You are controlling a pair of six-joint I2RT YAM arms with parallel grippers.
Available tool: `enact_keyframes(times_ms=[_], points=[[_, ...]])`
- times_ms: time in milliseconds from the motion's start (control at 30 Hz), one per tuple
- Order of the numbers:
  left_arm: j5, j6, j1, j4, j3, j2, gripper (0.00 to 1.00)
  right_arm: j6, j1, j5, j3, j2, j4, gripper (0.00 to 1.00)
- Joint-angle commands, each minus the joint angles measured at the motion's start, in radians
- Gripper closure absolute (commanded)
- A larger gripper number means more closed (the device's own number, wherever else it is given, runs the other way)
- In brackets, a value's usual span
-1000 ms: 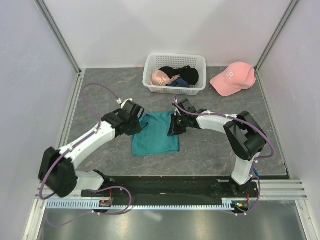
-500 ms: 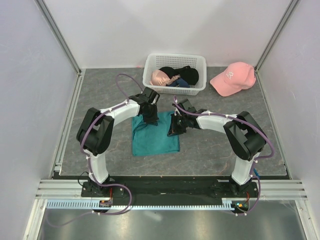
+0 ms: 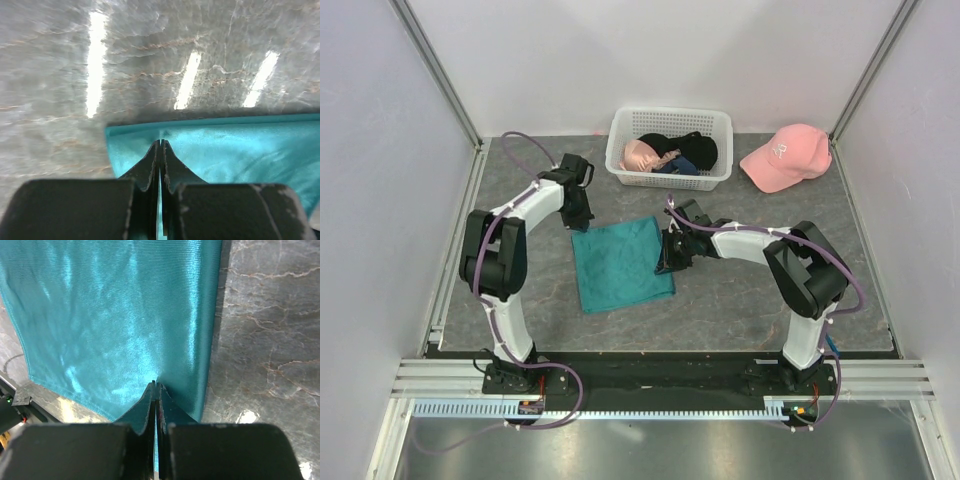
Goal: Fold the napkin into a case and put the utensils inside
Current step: Smooth out the square-folded napkin at the center of the board.
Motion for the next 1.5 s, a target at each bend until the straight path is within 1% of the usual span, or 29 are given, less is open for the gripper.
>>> enact_keyframes(times_ms=[0,233,400,500,700,733,867,1000,1100,1300,1433,1467], points=[[-0.008,0.067,-0.016,-0.034,0.044,-0.116,0.98,-0.011,-0.002,-0.012,0.035,0.017,0.016,1.0],[0.036,0.057,-0.016,-0.031,-0.029,-0.185,0.97,-0.034,0.004,0.002,0.075,-0.023,-0.036,1.0],[0.128,0.03,-0.02,0.008,-0.081,-0.193,0.98,-0.041,0.052,0.005,0.086,-0.065,-0.071,1.0],[0.148,0.024,-0.02,0.031,-0.123,-0.214,0.98,-0.037,0.058,0.003,0.029,-0.094,-0.07,1.0],[0.173,0.03,-0.02,0.048,-0.181,-0.262,0.97,-0.058,0.052,0.043,-0.115,-0.187,-0.07,1.0],[0.176,0.033,-0.02,0.05,-0.187,-0.266,0.97,-0.063,0.046,0.069,-0.146,-0.194,-0.069,1.0],[0.185,0.031,-0.02,0.054,-0.209,-0.295,0.97,-0.084,0.024,0.082,-0.177,-0.174,-0.068,1.0],[0.165,0.039,-0.019,0.051,-0.212,-0.326,0.94,-0.095,0.023,0.118,-0.178,-0.201,-0.092,1.0],[0.164,0.039,-0.013,0.05,-0.187,-0.308,0.92,-0.089,0.023,0.109,-0.155,-0.233,-0.105,1.0],[0.13,0.047,0.018,0.018,-0.095,-0.182,0.94,-0.077,0.026,0.074,-0.109,-0.234,-0.103,1.0],[0.085,0.05,0.038,0.007,-0.043,-0.109,0.96,-0.087,0.023,0.076,-0.132,-0.204,-0.086,1.0],[0.052,0.053,0.038,0.007,-0.034,-0.081,0.96,-0.09,0.02,0.077,-0.141,-0.201,-0.074,1.0]])
